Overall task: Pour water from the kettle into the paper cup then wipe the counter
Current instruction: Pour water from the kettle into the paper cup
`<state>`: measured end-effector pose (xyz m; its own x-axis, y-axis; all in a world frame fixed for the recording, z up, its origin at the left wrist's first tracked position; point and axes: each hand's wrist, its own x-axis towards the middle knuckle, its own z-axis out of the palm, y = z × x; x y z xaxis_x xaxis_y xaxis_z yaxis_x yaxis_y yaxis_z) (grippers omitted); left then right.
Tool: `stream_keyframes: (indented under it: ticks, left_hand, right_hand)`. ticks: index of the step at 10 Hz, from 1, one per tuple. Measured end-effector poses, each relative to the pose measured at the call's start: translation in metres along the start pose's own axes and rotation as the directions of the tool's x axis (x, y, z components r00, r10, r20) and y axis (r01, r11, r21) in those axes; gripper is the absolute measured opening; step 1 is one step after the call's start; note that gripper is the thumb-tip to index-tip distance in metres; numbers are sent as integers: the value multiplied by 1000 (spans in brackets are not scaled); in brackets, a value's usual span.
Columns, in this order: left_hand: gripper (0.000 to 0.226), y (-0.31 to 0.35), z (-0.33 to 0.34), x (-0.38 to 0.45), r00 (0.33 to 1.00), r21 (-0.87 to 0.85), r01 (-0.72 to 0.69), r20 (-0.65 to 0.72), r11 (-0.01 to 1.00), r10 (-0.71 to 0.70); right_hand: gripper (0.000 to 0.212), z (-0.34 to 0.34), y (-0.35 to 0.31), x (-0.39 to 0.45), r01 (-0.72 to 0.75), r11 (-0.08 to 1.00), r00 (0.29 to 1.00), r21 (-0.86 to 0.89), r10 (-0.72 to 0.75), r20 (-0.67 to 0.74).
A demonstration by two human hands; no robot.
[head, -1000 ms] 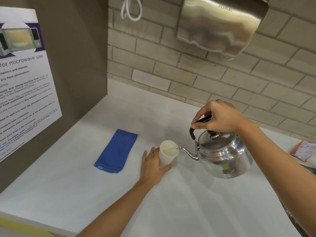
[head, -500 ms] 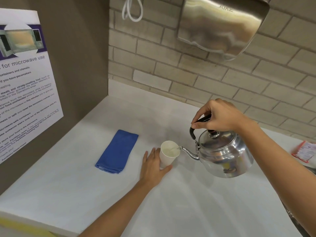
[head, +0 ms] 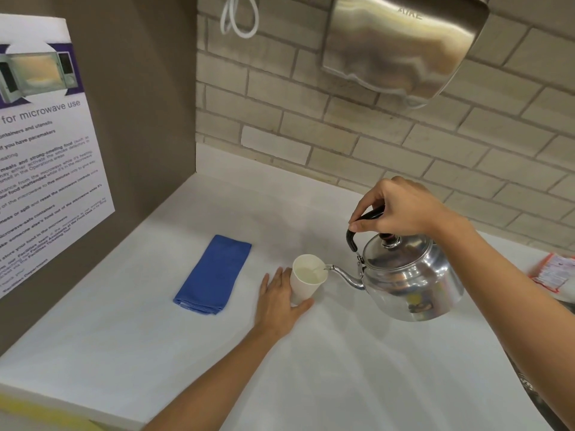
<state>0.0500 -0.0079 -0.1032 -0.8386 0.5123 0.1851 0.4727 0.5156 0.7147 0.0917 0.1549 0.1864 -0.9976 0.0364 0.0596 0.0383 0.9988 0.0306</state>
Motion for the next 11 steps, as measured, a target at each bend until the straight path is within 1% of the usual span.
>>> stream_keyframes:
  ticks: [2, 5, 8, 11]
  left_hand:
    - [82, 0, 0, 0, 1000, 5, 1, -1, 1000, -1]
    - [82, 0, 0, 0, 1000, 11, 1, 1, 1000, -1]
    - [83, 1, -1, 0, 1000, 15, 6, 9, 1000, -6]
    - [84, 1, -1, 0, 1000, 17, 6, 15, 1000, -6]
  right_hand:
    - [11, 0, -1, -1, -4, 1000, 1000, 0, 4, 4]
    - [14, -1, -4, 2, -5, 1000, 1000, -2, 5, 12]
    - [16, -3, -6, 5, 2, 1000, 1000, -5, -2, -8]
    - [16, -3, -7, 8, 13, 1000, 1000, -13, -13, 13]
